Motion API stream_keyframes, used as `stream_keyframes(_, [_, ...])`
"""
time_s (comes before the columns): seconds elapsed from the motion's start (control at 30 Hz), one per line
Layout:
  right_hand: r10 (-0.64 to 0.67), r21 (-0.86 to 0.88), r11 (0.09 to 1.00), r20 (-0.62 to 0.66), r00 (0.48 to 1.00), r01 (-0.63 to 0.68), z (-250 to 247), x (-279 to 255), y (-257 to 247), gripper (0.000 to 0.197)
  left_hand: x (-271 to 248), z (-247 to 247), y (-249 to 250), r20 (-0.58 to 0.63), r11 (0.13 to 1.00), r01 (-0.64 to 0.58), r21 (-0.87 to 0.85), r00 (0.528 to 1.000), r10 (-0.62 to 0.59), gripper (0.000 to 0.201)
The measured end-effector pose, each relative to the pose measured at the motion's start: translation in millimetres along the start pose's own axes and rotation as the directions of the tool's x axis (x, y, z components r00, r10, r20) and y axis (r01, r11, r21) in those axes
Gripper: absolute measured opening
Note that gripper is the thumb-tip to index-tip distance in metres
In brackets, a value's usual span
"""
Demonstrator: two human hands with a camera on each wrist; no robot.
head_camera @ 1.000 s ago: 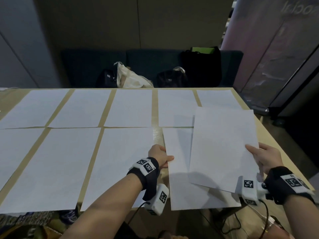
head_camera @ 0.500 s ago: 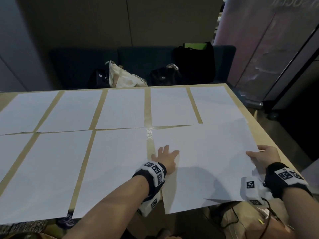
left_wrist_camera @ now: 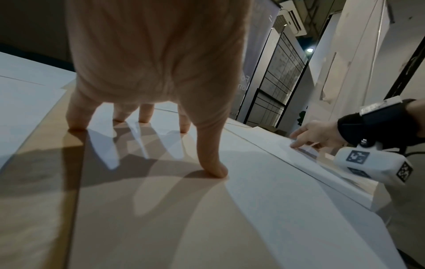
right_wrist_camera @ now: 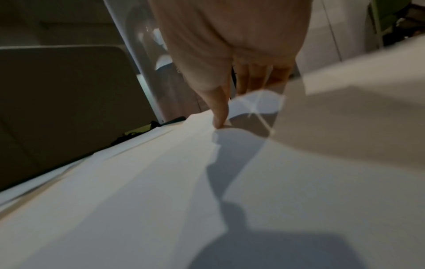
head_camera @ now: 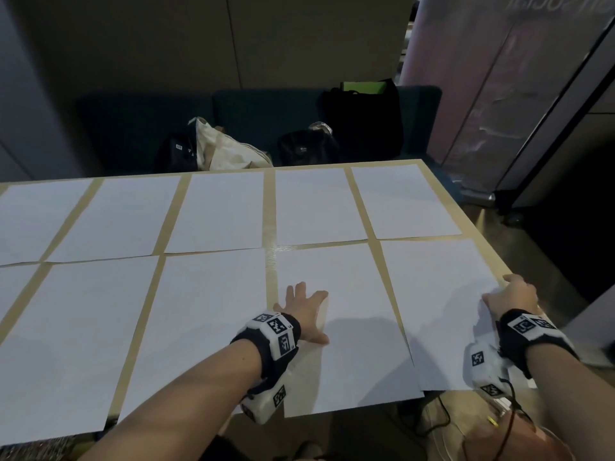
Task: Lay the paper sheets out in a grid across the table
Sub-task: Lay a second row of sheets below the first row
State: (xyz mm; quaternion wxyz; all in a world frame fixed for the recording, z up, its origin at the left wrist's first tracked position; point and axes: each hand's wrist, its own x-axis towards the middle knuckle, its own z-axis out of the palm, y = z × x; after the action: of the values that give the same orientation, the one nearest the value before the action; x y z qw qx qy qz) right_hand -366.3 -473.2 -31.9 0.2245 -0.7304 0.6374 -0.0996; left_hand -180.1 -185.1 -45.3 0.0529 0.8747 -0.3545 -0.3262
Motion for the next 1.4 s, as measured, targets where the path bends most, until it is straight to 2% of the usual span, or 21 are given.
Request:
stream_keyframes(0.1, [-0.089,-0.091,0.992,0.002,0.996,0.089,7.2,-7.5,-7.7,0.047,0.1,-0.5,1.0,0.003,1.000,0.008,-0.009,1.000,-0.007,0.095])
stream_keyframes(0.2, [-0.185,-0.156,0.964,0.191,0.964,0.216,17.9,-22.1,-21.4,0.039,0.9,-1.8,3.3,0.011,1.000,0.022,0.013,1.000,-0.022,0.095])
stream_keyframes(0.3, [-0.212,-0.217,0.925,0.385,0.898,0.312,27.3,-32.1,-27.0,0.057,1.8,-6.0,6.2,0.047,0.999,0.038,0.027,0.998,-0.039,0.097])
stream_keyframes(0.4, [-0.208,-0.226,0.913,0.457,0.865,0.339,25.8,-30.7,-26.4,0.072,1.9,-11.0,7.6,0.082,0.999,0.029,0.043,0.996,-0.032,0.098])
stream_keyframes(0.63, [-0.183,-0.250,0.911,0.469,0.864,0.329,20.3,-26.8,-24.0,0.076,0.9,-11.1,11.0,0.079,0.999,0.038,0.011,0.996,-0.038,0.100])
stream_keyframes(0.87, [-0.173,-0.254,0.916,0.451,0.876,0.312,20.1,-29.3,-27.1,0.073,0.0,-2.8,7.4,0.050,0.996,0.020,0.086,0.998,-0.024,0.105])
stream_keyframes(1.17, [-0.162,-0.266,0.915,0.448,0.879,0.304,16.5,-31.8,-32.7,0.073,0.0,-3.6,9.9,0.076,0.997,0.017,0.073,0.997,-0.023,0.106])
stream_keyframes(1.4, [-0.189,-0.230,0.919,0.456,0.870,0.320,21.0,-36.2,-32.7,0.074,-4.0,-4.0,14.0,0.029,0.999,-0.008,0.042,1.000,0.006,0.099])
